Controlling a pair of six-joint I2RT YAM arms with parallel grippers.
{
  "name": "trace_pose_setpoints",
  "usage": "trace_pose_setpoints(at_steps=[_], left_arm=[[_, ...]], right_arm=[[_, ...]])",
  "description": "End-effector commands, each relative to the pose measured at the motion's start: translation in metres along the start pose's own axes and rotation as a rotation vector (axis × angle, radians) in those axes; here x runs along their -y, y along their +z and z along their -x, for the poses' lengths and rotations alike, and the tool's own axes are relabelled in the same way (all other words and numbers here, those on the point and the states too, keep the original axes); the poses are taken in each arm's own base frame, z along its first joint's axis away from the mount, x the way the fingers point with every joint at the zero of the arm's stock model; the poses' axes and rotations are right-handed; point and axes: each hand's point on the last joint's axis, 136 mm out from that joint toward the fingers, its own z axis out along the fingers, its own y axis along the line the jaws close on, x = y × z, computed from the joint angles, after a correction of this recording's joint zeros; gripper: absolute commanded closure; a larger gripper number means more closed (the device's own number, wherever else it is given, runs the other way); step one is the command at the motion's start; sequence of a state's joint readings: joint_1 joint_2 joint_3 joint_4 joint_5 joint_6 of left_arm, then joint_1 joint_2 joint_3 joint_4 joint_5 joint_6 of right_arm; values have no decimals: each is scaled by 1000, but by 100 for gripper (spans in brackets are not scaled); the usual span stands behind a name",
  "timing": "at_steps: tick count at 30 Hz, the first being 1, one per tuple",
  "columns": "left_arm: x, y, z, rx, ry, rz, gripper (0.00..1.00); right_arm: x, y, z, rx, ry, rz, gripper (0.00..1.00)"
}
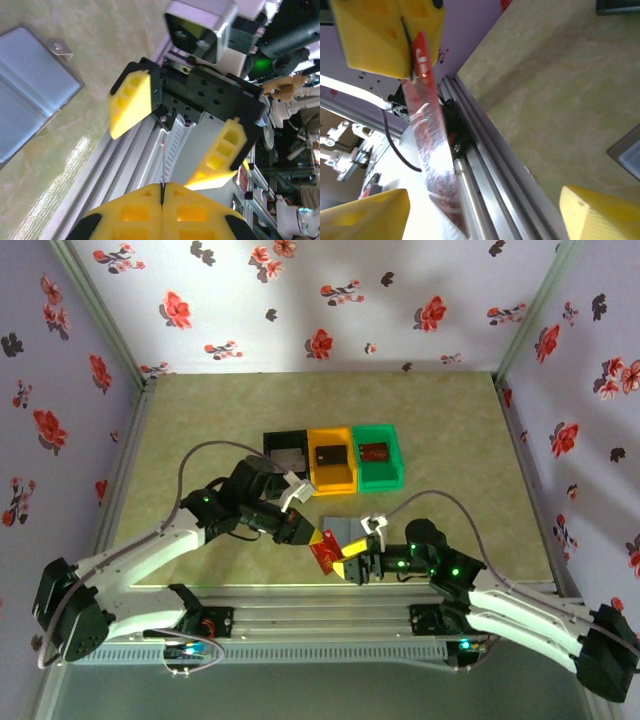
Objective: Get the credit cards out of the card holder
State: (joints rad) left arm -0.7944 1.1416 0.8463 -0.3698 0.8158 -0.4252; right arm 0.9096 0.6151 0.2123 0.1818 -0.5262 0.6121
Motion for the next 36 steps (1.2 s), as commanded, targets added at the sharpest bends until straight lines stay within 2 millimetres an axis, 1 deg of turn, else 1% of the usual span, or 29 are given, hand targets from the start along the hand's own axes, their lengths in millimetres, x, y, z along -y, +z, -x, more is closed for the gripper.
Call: trace_pose_setpoints(at_steps=[1, 2, 3, 7, 11, 15, 16, 22, 28, 31, 36], left_arm=[[-5, -7, 9, 62, -12, 36, 100], [-7, -8, 11, 75, -14, 44, 100], [-11, -10, 14, 91, -20, 66, 100], [-28, -16, 23, 166, -61, 147, 100], [-39, -21, 34, 268, -112, 181, 100], [-46, -28, 43, 375, -151, 197, 100], [-47, -28, 44, 391, -159, 195, 100], [-60, -30, 45, 460, -212, 219, 100], [-72, -31, 45, 525, -263, 223, 100], [-78, -31, 44, 557, -278, 222, 100], [-81, -31, 44, 604, -294, 206, 100]], right_arm=[[10, -12, 14, 83, -31, -95, 14], [13, -14, 16, 97, -30, -116, 13], [11, -20, 20, 130, -43, -119, 12], [13, -34, 29, 202, -57, -168, 7], [17, -44, 34, 249, -55, -203, 5], [24, -49, 38, 277, -29, -248, 3], [29, -51, 39, 290, -14, -270, 2], [49, -58, 45, 345, 63, -360, 1], [58, -60, 49, 380, 142, -372, 1], [56, -55, 51, 390, 179, -321, 1], [55, -49, 54, 429, 225, -256, 1]])
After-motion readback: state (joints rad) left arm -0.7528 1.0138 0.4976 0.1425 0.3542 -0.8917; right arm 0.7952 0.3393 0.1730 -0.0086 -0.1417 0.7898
